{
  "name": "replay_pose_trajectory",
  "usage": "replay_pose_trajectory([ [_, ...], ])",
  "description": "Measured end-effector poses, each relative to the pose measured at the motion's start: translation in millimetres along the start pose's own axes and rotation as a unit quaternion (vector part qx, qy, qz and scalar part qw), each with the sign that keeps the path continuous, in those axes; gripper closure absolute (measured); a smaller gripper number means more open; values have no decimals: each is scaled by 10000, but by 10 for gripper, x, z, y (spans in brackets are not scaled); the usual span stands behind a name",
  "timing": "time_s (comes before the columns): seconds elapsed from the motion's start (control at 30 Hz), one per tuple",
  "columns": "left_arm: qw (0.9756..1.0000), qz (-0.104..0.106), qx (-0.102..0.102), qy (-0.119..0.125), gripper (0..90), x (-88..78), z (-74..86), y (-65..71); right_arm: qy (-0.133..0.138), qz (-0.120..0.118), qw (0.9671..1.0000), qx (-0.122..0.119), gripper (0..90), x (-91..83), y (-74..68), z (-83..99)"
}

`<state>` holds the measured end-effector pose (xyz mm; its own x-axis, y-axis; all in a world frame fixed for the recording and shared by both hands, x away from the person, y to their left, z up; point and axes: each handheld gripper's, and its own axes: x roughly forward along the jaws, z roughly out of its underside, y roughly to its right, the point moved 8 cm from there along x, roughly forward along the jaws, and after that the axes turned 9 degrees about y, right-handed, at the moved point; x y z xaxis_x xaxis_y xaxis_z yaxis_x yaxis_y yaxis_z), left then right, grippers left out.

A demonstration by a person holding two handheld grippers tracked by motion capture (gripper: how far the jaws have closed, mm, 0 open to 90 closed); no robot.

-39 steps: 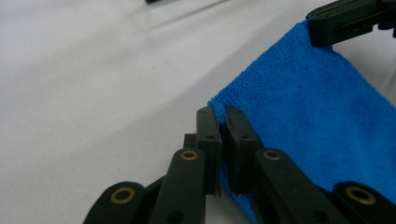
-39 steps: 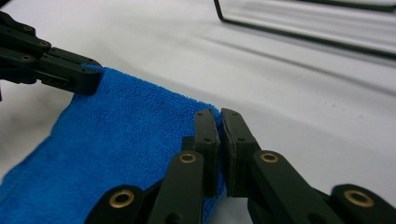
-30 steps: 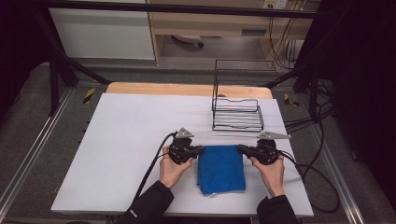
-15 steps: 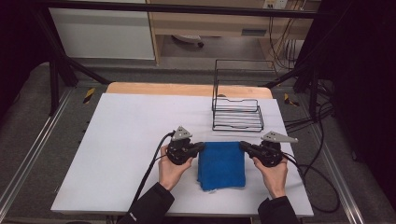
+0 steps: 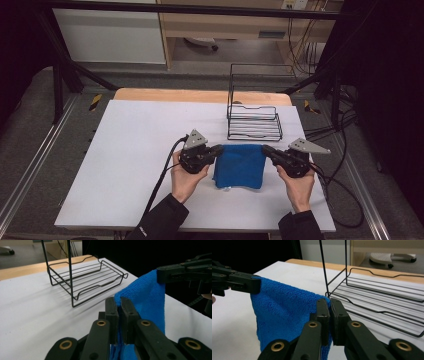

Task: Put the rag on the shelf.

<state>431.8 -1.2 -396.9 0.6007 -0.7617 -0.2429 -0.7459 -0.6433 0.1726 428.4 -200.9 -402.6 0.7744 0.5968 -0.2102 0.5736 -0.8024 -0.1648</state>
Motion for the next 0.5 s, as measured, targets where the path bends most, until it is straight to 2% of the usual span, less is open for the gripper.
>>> replay_pose_trajectory([
  [0.23, 9997, 18, 55, 232, 855, -12, -115, 51, 270, 65, 9995, -133, 870, -82, -15, -175],
  [0.5, 9986, -81, 106, 520, 855, -26, -264, 63, 510, 151, 9982, -282, 870, -121, -48, -323],
])
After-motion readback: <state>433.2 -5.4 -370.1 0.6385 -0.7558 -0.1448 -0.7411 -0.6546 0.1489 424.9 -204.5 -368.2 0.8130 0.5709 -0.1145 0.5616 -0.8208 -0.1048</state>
